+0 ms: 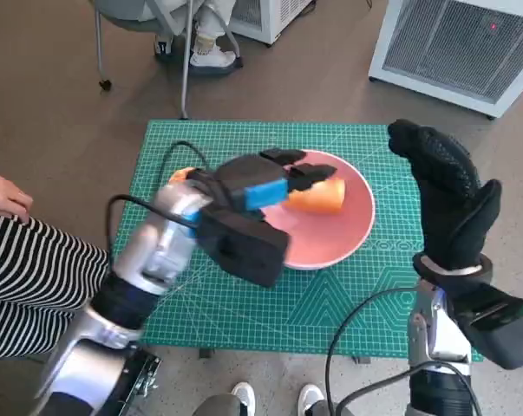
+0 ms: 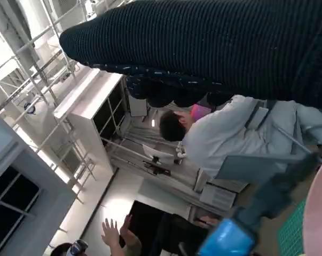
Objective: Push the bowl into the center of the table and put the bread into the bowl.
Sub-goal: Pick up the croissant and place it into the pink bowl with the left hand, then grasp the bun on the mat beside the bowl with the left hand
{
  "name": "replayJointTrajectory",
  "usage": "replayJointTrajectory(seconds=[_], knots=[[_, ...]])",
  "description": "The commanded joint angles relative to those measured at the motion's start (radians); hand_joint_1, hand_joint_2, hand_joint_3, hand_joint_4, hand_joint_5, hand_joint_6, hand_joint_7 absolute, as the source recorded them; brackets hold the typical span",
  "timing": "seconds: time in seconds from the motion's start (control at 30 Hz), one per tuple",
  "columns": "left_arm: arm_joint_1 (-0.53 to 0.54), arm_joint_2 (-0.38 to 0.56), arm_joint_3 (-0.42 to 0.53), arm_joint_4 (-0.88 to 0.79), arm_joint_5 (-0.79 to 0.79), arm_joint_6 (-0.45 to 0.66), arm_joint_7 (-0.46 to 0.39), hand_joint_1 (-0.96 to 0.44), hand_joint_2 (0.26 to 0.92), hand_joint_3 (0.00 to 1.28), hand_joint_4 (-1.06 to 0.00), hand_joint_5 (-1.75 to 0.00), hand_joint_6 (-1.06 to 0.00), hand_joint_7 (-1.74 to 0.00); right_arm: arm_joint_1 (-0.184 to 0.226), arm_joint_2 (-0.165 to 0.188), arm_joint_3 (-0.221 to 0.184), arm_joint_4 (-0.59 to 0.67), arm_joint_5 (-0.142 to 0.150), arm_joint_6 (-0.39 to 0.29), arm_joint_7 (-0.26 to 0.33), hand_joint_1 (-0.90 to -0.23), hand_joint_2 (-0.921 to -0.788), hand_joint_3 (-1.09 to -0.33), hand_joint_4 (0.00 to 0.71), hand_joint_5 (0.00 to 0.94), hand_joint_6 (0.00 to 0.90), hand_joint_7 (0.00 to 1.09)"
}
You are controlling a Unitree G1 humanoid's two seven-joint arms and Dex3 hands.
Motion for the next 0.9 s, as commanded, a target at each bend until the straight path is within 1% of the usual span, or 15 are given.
replayJointTrajectory(seconds=[0.03,0.07,0.1,0.2,0.37,0.57,0.67,0.9], knots=[[0.009,0.090,0.092,0.041,-0.128,-0.077,-0.077,-0.32,0.765,0.00,0.00,0.00,-0.12,-0.02,0.029,0.006,0.007,0.001,-0.024,0.010,-0.012,-0.693,-0.921,-0.668,0.137,0.001,0.084,0.38],[0.008,0.108,0.110,0.060,-0.153,-0.095,-0.091,-0.30,0.763,0.00,0.00,0.00,-0.12,-0.02,0.030,0.006,0.008,0.001,-0.026,0.009,-0.013,-0.694,-0.921,-0.668,0.137,0.001,0.084,0.38],[0.007,0.121,0.123,0.073,-0.171,-0.109,-0.101,-0.24,0.759,0.00,0.00,0.00,-0.13,-0.02,0.031,0.006,0.009,0.001,-0.026,0.009,-0.014,-0.696,-0.921,-0.667,0.137,0.001,0.084,0.38],[-0.001,0.167,0.166,0.119,-0.217,-0.146,-0.125,-0.19,0.760,0.00,0.00,0.00,-0.13,-0.02,0.032,0.007,0.010,0.007,-0.029,0.003,-0.014,-0.697,-0.921,-0.667,0.137,0.001,0.083,0.38],[-0.016,0.227,0.209,0.149,-0.233,-0.163,-0.125,-0.13,0.762,0.00,0.00,0.00,-0.13,-0.02,0.026,0.006,0.006,0.022,-0.030,-0.004,-0.013,-0.681,-0.921,-0.669,0.138,0.001,0.083,0.38],[-0.045,0.269,0.216,0.216,-0.197,-0.196,-0.101,-0.05,0.753,0.00,0.00,0.00,-0.14,-0.02,0.017,0.005,0.006,0.032,-0.035,-0.006,-0.015,-0.667,-0.921,-0.678,0.138,0.001,0.083,0.38],[-0.065,0.289,0.209,0.271,-0.169,-0.220,-0.084,-0.04,0.749,0.00,0.00,0.00,-0.14,-0.02,0.015,0.004,0.008,0.031,-0.038,-0.004,-0.015,-0.666,-0.921,-0.681,0.139,0.001,0.082,0.38],[-0.078,0.290,0.204,0.303,-0.164,-0.245,-0.077,-0.04,0.748,0.00,0.00,0.00,-0.14,-0.02,0.014,0.004,0.008,0.031,-0.038,-0.004,-0.015,-0.666,-0.921,-0.682,0.139,0.001,0.082,0.38]])
